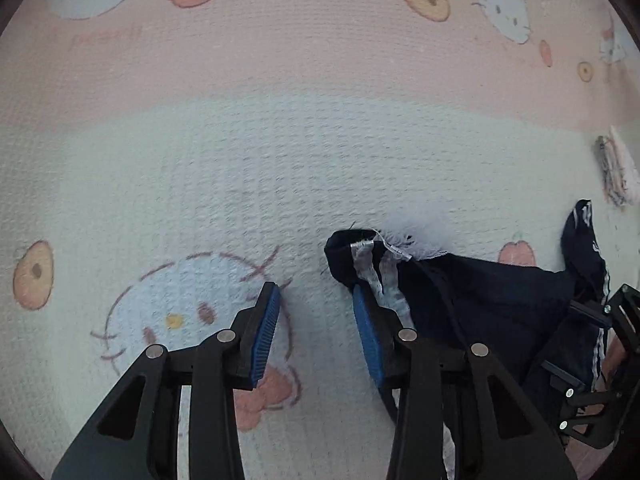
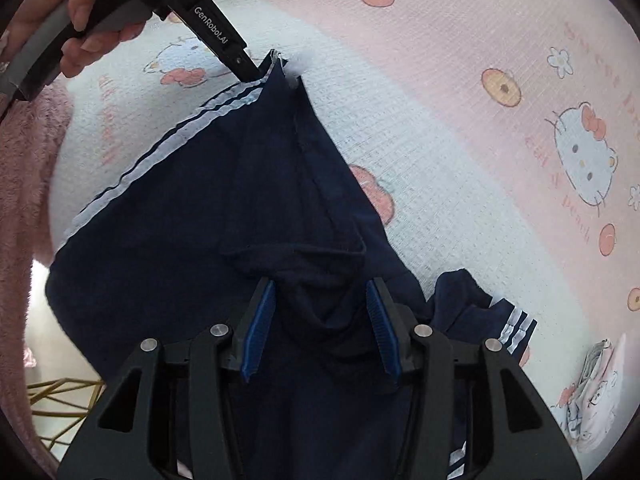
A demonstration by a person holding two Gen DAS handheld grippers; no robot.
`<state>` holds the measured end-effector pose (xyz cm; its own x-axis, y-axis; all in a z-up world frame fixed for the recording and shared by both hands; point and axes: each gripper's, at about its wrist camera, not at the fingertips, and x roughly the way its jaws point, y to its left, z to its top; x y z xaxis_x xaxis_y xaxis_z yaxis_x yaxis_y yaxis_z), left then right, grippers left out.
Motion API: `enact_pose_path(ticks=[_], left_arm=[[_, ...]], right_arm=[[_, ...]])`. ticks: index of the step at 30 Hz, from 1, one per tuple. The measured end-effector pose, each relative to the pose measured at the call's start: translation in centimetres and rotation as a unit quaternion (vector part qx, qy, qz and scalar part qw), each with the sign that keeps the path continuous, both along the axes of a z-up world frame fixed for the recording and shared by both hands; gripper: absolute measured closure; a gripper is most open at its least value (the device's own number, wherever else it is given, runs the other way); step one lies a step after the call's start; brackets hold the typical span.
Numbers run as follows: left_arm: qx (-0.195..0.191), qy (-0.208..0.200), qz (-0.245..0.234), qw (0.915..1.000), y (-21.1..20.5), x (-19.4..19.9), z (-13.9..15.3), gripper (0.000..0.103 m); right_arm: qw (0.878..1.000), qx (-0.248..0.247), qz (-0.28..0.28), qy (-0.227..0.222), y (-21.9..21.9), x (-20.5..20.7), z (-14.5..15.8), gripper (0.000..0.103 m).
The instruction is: Fold clothes
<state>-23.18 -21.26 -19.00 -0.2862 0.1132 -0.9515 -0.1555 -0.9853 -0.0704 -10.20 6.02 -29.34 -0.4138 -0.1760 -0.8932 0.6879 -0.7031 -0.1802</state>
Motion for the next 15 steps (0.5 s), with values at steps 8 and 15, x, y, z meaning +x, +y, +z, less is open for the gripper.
enact_pose_path(ticks=[8, 15], left_arm=[[0.09, 0.022, 0.034, 0.9951, -1.2, -1.6, 0.4, 0.097], [0.095, 0.022, 0.088, 0.9913, -3.4, -1.3, 0.1, 0.095]], right_arm=[[0.981, -0.167, -0.07, -0.064, 5.5, -5.2, 3.6, 0.1], [0.946, -0.24, -0.18, -0.124, 11.9, -13.1, 1.9, 0.099]])
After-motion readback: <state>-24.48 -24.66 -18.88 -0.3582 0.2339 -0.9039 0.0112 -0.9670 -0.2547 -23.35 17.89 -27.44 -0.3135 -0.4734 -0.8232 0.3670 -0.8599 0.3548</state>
